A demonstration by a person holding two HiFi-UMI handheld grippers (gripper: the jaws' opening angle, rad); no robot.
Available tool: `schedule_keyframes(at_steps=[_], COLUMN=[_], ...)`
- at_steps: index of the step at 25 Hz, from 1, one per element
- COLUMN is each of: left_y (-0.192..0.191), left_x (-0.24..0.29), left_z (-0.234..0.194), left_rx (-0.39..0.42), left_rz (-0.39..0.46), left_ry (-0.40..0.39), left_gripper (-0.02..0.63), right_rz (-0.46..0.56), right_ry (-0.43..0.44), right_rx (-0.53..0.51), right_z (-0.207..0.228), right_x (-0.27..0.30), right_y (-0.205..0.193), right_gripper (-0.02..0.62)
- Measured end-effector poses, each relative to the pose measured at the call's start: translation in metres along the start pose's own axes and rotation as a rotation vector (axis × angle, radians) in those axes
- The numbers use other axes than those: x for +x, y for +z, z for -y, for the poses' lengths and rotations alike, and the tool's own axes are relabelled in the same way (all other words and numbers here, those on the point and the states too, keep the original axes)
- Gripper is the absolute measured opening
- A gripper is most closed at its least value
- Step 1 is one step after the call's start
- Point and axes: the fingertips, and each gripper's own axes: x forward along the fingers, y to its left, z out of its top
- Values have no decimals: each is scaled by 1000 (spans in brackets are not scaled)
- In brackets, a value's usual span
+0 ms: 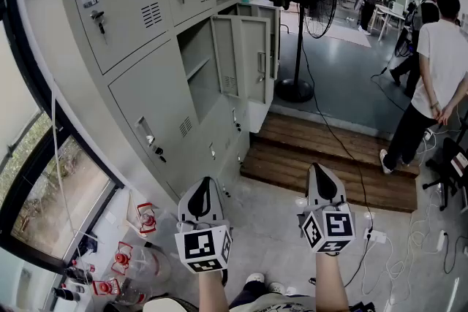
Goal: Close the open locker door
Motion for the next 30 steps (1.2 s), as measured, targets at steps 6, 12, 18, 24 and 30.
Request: schedule_keyframes(at_steps=[6,12,18,24,30], left_y=[1,0,-3,-8,-15], left_x=[1,4,12,30,45], left_z=[0,-6,-16,-30,-41], left_rx=[4,2,-1,-1,4], left_rz=[-1,-3,-5,-5,-14], left_ry=[4,15,13,-4,-38], left_gripper=[5,5,5,5,5], right_rz=[-4,-2,16,6,-9], right_ry=[2,10,34,67,49], right_rx=[7,4,23,8,7], right_z=[1,-3,-13,-32,-41], right_x=[2,9,23,46,57], right_y=[-2,-3,-3,-9,-21], right_gripper=[-6,-6,75,173,173])
